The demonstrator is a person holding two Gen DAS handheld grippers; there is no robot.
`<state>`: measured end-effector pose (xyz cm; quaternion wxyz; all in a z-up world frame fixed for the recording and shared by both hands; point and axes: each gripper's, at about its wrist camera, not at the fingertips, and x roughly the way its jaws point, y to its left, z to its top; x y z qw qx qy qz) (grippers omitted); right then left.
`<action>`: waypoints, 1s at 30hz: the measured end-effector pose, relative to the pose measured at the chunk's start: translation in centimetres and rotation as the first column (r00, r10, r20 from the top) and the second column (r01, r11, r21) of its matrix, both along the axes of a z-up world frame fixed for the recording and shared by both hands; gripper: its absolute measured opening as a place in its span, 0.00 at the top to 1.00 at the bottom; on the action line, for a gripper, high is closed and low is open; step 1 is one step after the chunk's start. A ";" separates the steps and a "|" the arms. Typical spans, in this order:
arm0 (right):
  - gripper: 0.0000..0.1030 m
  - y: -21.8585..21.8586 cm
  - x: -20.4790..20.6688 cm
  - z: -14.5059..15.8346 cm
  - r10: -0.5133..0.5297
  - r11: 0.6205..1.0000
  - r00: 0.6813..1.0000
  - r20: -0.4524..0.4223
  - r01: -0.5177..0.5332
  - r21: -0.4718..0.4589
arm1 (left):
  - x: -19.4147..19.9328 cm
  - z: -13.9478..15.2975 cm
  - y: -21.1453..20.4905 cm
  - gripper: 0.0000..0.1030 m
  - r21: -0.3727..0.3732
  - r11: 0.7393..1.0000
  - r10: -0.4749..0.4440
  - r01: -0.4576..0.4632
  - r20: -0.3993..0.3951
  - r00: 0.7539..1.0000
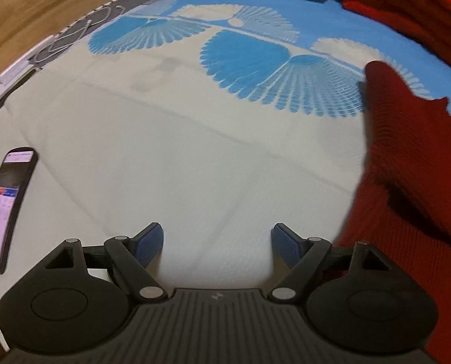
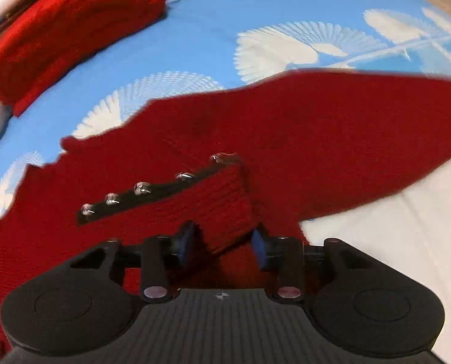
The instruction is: Fold small clothes
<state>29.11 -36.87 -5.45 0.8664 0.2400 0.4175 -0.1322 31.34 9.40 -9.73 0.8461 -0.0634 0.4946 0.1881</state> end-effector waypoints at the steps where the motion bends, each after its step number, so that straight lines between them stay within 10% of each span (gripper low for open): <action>1: 0.43 -0.1 -0.8 0.4 0.005 1.000 1.000 0.010 -0.005 -0.007 | 0.0 0.4 -0.2 0.18 -0.014 1.000 -0.011 0.011 0.017 1.000; 10: 0.31 1.4 -7.6 5.9 0.055 0.997 0.993 0.107 -0.049 -0.057 | 2.1 4.2 -3.0 0.16 -0.127 0.968 -0.182 0.216 0.239 0.954; 25: 0.31 -4.8 -8.9 3.1 -0.209 0.975 0.973 0.100 0.216 -0.057 | 9.0 -1.6 -5.0 0.01 -0.035 0.973 -0.220 0.226 0.130 0.967; 30: 0.31 -10.7 -9.2 1.4 -0.401 0.914 0.908 0.122 0.387 0.121 | 8.0 -0.5 -5.8 0.01 -0.039 0.972 -0.225 0.232 0.140 0.964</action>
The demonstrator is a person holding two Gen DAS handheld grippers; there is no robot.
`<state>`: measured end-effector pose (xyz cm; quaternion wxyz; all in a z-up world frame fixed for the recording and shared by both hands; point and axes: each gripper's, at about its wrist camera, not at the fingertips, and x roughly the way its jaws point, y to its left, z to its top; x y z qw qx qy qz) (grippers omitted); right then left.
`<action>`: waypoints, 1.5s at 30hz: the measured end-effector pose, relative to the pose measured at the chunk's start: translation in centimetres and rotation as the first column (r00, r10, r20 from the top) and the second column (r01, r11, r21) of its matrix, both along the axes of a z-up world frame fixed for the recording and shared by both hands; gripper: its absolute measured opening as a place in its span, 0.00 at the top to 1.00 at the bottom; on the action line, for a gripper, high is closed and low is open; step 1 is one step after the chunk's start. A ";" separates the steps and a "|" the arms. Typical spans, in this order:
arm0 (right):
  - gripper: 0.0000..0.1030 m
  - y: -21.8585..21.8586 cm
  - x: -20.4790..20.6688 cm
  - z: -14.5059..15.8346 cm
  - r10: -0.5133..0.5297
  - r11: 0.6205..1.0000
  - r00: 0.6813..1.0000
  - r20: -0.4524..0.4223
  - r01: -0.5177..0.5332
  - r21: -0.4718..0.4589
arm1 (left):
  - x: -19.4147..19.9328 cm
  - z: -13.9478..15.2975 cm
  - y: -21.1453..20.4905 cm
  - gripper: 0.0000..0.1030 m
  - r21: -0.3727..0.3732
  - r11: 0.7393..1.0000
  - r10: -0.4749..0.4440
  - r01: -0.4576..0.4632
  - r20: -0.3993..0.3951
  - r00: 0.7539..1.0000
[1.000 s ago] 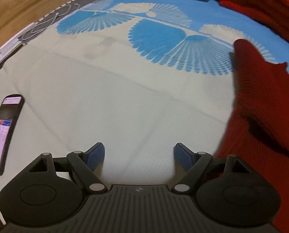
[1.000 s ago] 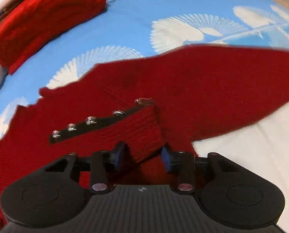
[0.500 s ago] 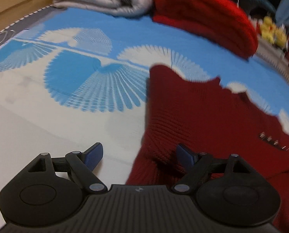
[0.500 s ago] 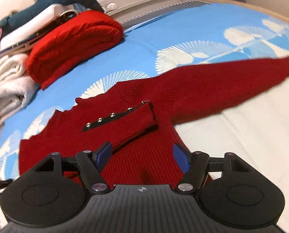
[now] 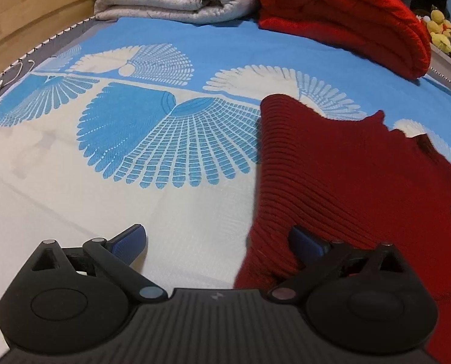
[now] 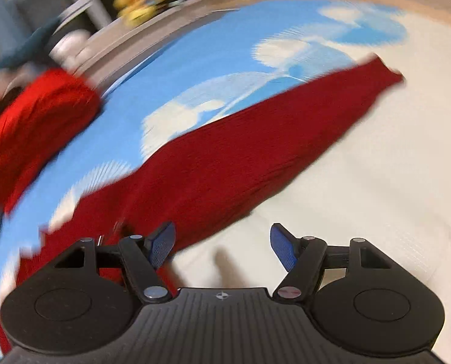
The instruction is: Fold small clothes
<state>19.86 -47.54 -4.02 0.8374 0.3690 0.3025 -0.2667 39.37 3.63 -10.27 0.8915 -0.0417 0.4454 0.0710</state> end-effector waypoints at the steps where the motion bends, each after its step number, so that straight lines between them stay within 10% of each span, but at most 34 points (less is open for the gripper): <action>1: 0.31 -1.3 -0.4 -0.3 -0.038 0.999 0.999 0.020 0.037 0.033 | -0.3 0.4 0.0 0.01 -0.019 1.000 -0.004 0.004 -0.005 1.000; 13: 0.30 -11.3 -4.0 -4.0 -0.331 0.934 0.938 0.100 0.310 0.179 | -11.4 8.1 -0.4 0.00 -0.053 0.998 -0.037 0.041 0.070 0.997; 24: 0.25 -13.3 -1.3 -4.8 -0.353 0.935 0.917 0.185 0.352 0.038 | -8.6 4.4 4.5 0.01 0.083 0.985 0.145 -0.149 0.053 0.988; 25: 0.29 -13.0 -0.7 -4.8 -0.362 0.930 0.916 0.173 0.366 0.005 | -8.3 4.4 4.9 0.01 0.088 0.983 0.157 -0.162 0.059 0.986; 27: 0.83 -12.6 0.6 -4.5 -0.353 0.932 0.924 0.146 0.362 -0.037 | -7.8 4.5 5.5 0.00 0.089 0.980 0.170 -0.175 0.062 0.983; 34: 0.86 -1.9 5.2 4.3 0.090 0.886 0.954 0.285 0.055 -0.461 | -7.7 4.7 6.0 0.01 0.067 0.985 0.156 -0.159 0.054 0.986; 38: 0.86 11.0 6.5 6.7 0.520 0.702 0.827 0.213 -0.272 -0.658 | -8.0 5.2 5.8 0.01 0.038 0.987 0.154 -0.157 0.066 0.986; 40: 0.79 17.5 6.3 5.5 0.722 0.563 0.681 0.121 -0.477 -0.675 | -8.1 5.3 5.6 0.01 0.023 0.988 0.152 -0.154 0.068 0.986; 42: 0.48 22.8 5.6 3.1 0.862 0.397 0.506 0.010 -0.664 -0.634 | -8.0 5.4 5.5 0.01 0.017 0.989 0.147 -0.148 0.066 0.987; 45: 0.40 27.3 2.9 0.5 0.921 0.140 0.340 -0.192 -0.746 -0.651 | -8.0 5.3 5.6 0.01 0.016 0.990 0.141 -0.143 0.061 0.988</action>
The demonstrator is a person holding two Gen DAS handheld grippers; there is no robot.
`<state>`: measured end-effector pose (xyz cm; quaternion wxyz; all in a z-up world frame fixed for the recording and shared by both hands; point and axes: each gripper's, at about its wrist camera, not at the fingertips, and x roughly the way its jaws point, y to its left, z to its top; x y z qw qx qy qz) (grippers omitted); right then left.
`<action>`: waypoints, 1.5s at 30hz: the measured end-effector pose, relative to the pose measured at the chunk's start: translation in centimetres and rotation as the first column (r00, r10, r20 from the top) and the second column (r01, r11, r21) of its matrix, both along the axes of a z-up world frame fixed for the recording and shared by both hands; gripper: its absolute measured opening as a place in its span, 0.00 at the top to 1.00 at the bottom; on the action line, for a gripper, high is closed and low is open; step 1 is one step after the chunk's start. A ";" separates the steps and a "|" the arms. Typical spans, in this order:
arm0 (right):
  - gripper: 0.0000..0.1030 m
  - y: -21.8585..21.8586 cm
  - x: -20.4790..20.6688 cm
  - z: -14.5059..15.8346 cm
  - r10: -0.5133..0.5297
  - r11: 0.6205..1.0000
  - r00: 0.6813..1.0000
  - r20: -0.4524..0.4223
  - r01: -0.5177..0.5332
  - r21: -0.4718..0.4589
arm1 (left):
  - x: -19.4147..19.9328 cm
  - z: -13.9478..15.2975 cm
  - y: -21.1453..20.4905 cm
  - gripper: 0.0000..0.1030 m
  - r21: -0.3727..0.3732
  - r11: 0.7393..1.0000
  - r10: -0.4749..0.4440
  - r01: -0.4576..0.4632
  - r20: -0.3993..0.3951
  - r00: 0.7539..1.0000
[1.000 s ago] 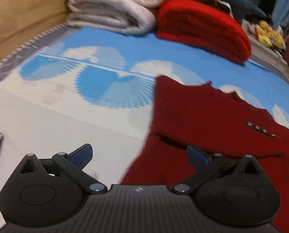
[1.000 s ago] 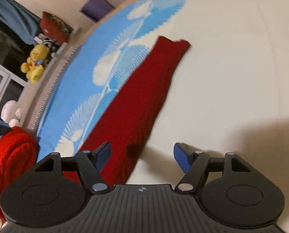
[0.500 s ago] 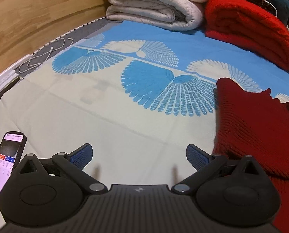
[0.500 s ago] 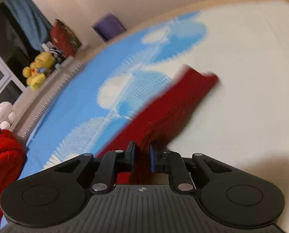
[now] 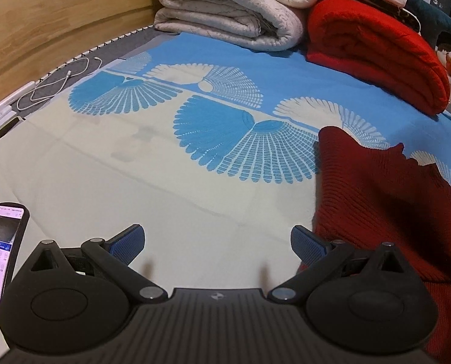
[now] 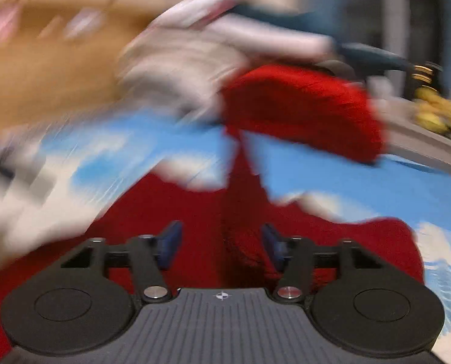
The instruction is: Fold small clothes
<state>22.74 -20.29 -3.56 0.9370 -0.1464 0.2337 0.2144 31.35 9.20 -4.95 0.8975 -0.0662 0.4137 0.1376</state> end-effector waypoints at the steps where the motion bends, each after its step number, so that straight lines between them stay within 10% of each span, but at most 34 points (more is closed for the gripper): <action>1: 0.40 0.2 -0.9 -0.1 0.028 0.999 0.999 0.025 -0.027 -0.046 | 0.0 0.0 0.0 0.01 -0.001 1.000 -0.003 0.003 -0.003 1.000; 6: 0.26 -4.6 -1.5 2.4 -0.199 0.980 0.980 0.006 0.199 -0.009 | 0.0 0.2 -0.1 0.01 -0.033 0.999 -0.025 0.025 -0.008 1.000; 11: 0.16 -10.6 -3.2 4.7 -0.504 0.846 0.849 -0.156 0.522 0.110 | -0.3 0.3 -1.2 0.01 -0.056 0.996 -0.063 0.062 -0.013 0.998; 17: 0.12 -12.3 -10.2 2.3 -0.620 0.728 0.738 -0.267 0.668 0.154 | -1.9 0.5 -3.9 0.00 -0.011 0.988 -0.156 0.156 -0.008 0.988; 21: 0.12 -10.5 -11.7 -0.3 -0.567 0.765 0.737 -0.368 0.637 0.098 | -2.8 0.1 -4.8 0.00 -0.020 0.981 -0.192 0.191 -0.020 0.981; 26: 0.12 -9.6 -11.8 -0.5 -0.564 0.803 0.772 -0.293 0.595 0.023 | -4.0 -0.2 -5.2 0.00 0.009 0.976 -0.217 0.217 -0.025 0.976; 34: 0.12 -11.4 -10.4 -1.1 -0.583 0.760 0.712 -0.391 0.648 0.048 | -4.5 0.0 -5.2 0.00 0.039 0.969 -0.243 0.244 -0.030 0.970; 45: 0.12 -11.8 -10.5 -1.3 -0.590 0.767 0.714 -0.377 0.642 0.016 | -4.8 0.0 -5.7 0.00 0.064 0.963 -0.259 0.261 -0.036 0.965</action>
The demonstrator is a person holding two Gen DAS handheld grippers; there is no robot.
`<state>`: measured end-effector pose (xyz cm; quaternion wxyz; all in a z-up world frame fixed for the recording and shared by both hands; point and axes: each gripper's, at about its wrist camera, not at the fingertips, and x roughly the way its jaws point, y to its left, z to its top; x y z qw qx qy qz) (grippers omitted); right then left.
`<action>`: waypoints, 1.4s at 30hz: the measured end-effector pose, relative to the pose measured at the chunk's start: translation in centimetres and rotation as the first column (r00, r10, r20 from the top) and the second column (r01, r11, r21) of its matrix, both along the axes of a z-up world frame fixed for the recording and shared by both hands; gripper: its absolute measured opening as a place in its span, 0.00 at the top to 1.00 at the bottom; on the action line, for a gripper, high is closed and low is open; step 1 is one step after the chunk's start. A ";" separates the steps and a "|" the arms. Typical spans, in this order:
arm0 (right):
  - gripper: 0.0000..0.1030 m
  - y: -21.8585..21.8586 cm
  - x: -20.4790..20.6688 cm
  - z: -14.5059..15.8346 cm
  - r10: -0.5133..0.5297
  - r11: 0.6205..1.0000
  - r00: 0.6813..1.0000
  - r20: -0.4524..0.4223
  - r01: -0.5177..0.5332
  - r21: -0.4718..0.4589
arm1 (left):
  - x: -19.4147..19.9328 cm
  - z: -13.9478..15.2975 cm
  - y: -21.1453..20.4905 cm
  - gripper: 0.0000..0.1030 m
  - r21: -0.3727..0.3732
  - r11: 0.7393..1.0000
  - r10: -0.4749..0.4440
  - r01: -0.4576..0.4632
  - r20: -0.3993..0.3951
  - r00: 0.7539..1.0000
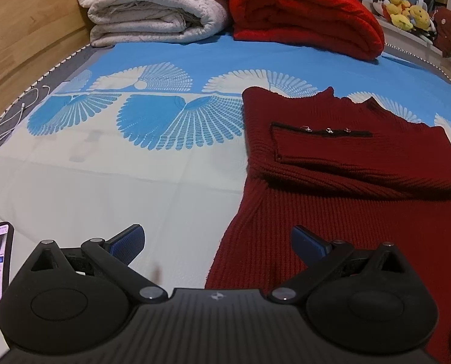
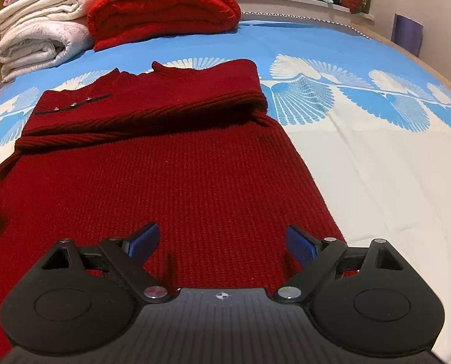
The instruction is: Fold small clothes
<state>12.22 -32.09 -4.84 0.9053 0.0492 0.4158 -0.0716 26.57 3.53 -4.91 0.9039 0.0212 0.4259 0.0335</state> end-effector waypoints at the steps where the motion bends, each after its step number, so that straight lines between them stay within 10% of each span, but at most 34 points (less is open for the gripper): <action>1: 0.12 -0.1 0.0 0.0 0.000 1.000 1.000 0.000 0.000 0.000 | 0.0 0.0 0.0 0.00 0.000 1.000 -0.001 0.001 0.000 1.000; 22: 0.12 -4.2 -3.5 -0.8 -0.041 0.998 0.998 0.038 0.042 -0.040 | -2.9 -2.2 0.1 0.00 0.059 0.997 -0.052 0.053 -0.004 0.999; 30: 0.12 -10.4 -8.5 -0.9 -0.177 0.965 0.983 0.051 0.163 0.207 | -9.2 -2.9 1.9 0.00 -0.022 0.995 -0.098 0.097 -0.035 0.995; 39: 0.12 -11.0 -11.8 -2.4 -0.185 0.963 0.982 -0.033 0.188 0.195 | -13.7 -5.3 5.2 0.01 -0.189 0.981 -0.066 0.033 -0.172 0.983; 42: 0.12 -10.3 -12.8 -2.4 -0.181 0.973 0.983 -0.030 0.183 0.143 | -14.9 -5.4 4.2 0.00 -0.132 0.989 -0.092 0.072 -0.156 0.983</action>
